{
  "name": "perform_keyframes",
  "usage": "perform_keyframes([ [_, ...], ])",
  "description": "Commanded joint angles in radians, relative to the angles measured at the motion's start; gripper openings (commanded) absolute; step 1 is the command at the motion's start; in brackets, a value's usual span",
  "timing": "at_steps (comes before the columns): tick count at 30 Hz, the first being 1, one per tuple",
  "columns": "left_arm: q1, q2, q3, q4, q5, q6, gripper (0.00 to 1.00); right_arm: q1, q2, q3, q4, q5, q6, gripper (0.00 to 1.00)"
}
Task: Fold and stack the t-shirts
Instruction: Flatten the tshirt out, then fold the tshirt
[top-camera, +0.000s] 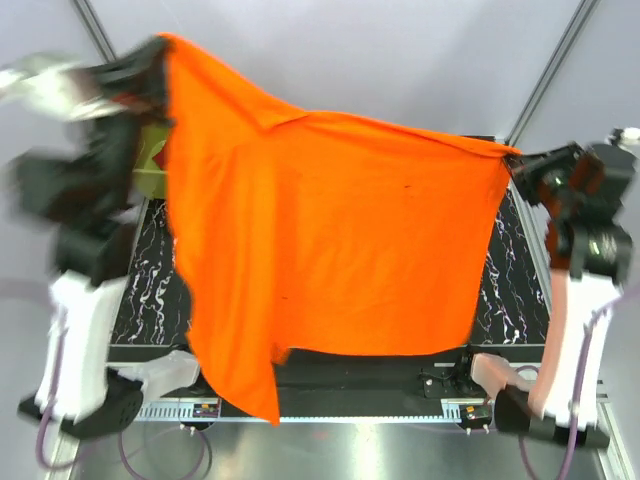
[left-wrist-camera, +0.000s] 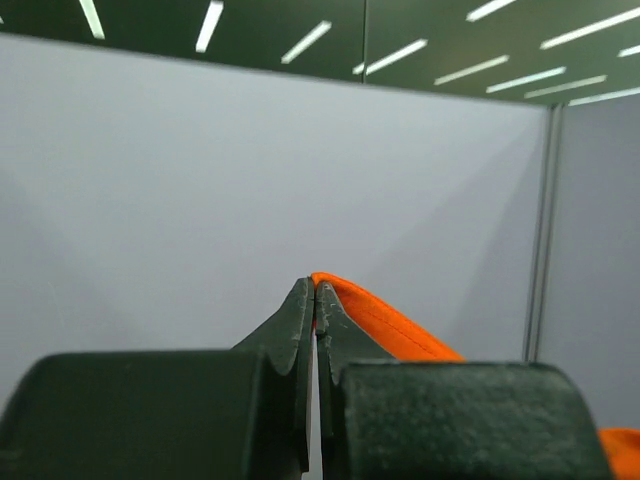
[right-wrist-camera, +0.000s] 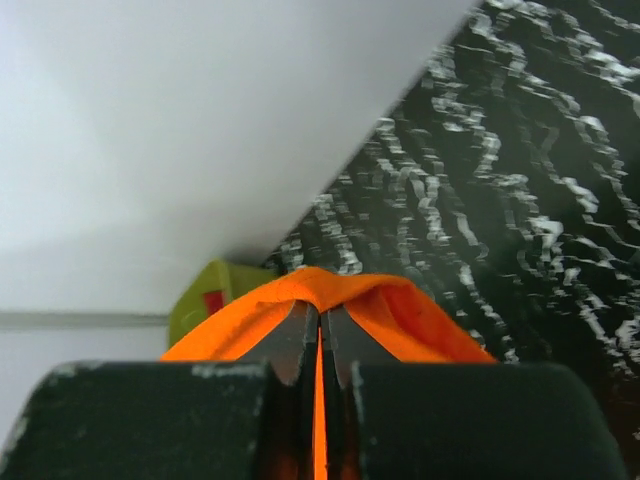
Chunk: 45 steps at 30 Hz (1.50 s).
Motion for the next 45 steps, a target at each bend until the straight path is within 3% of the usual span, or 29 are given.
perform_keyframes([
  [1,-0.004,0.198,-0.213,0.129,-0.025,0.040,0.00,-0.002,0.157,-0.130,0.173,0.135,0.000,0.00],
  [6,-0.004,0.420,-0.553,0.408,-0.058,0.078,0.00,-0.016,0.347,-0.328,0.382,0.221,-0.086,0.00],
  [8,-0.001,0.563,-0.574,0.449,-0.068,0.058,0.00,-0.022,0.421,-0.366,0.477,0.236,-0.160,0.00],
  [13,0.013,0.841,-0.438,0.462,0.002,-0.046,0.00,-0.058,0.704,-0.281,0.535,0.300,-0.270,0.00],
  [16,0.016,0.991,-0.298,0.372,0.034,-0.069,0.00,-0.068,0.845,-0.184,0.531,0.299,-0.310,0.00],
  [22,0.016,1.123,-0.070,0.197,0.088,-0.087,0.00,-0.082,1.056,0.054,0.457,0.242,-0.355,0.00],
  [26,0.013,1.153,0.016,0.088,0.140,-0.124,0.00,-0.093,1.184,0.210,0.379,0.225,-0.368,0.00],
  [32,-0.004,1.117,-0.017,-0.023,0.139,-0.163,0.00,-0.093,1.293,0.368,0.368,0.158,-0.358,0.04],
  [40,-0.038,1.036,-0.069,-0.084,0.168,-0.225,0.00,-0.093,1.360,0.479,0.370,0.112,-0.321,0.00],
  [45,-0.067,0.969,-0.085,-0.190,0.186,-0.287,0.00,-0.093,1.375,0.582,0.258,0.136,-0.348,0.00],
])
